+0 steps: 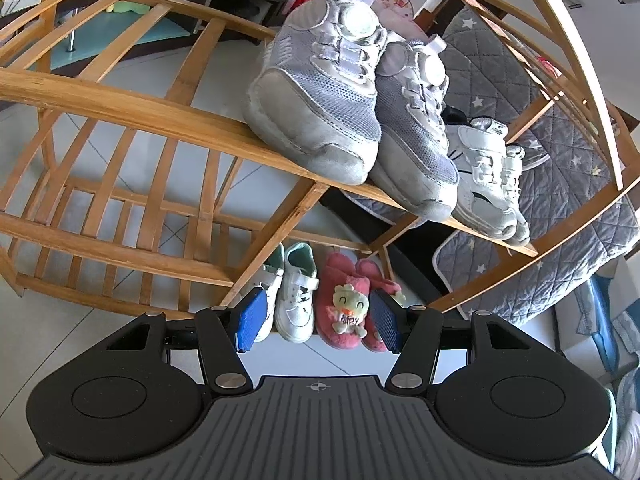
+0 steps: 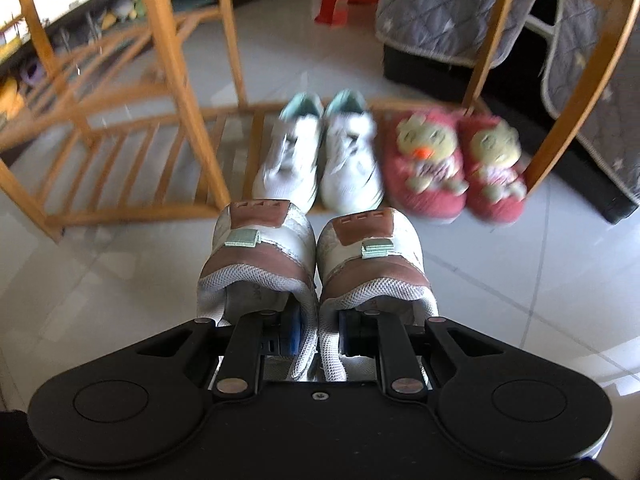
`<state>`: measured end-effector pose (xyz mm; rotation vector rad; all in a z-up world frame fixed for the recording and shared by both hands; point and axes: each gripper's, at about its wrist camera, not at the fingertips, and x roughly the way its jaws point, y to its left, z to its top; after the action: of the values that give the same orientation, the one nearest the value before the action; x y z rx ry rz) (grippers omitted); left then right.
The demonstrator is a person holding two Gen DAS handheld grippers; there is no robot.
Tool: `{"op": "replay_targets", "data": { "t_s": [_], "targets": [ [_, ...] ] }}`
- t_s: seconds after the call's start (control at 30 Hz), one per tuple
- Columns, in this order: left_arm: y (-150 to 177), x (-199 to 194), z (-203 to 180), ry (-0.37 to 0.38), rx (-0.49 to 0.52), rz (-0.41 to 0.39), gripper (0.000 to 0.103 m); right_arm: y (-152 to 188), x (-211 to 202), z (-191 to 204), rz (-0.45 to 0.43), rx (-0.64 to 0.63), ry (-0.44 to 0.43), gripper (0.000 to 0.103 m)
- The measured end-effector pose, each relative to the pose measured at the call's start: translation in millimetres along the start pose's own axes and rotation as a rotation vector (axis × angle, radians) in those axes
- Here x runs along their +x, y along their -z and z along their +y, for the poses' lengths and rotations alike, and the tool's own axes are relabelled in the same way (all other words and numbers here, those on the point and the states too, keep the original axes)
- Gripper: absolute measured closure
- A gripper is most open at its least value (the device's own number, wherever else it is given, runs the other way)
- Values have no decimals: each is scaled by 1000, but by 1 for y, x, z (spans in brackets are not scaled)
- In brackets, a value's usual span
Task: Organize scattered shoes
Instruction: 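Carry the sneakers up onto the rack's top shelf beside the white sneakers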
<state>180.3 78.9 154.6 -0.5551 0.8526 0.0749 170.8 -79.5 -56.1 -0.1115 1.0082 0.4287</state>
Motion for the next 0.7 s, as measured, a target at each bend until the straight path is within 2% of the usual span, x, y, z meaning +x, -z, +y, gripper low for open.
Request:
{"op": "replay_targets", "data": {
  "t_s": [0.43,0.7],
  "targets": [
    [7,14,-10,-21,51,37,45,-83,-89,-88,-116,88,69,83],
    [11,26,-18,-36,73,60,45,-140,-137,-145,-240,82,134,83]
  ]
}}
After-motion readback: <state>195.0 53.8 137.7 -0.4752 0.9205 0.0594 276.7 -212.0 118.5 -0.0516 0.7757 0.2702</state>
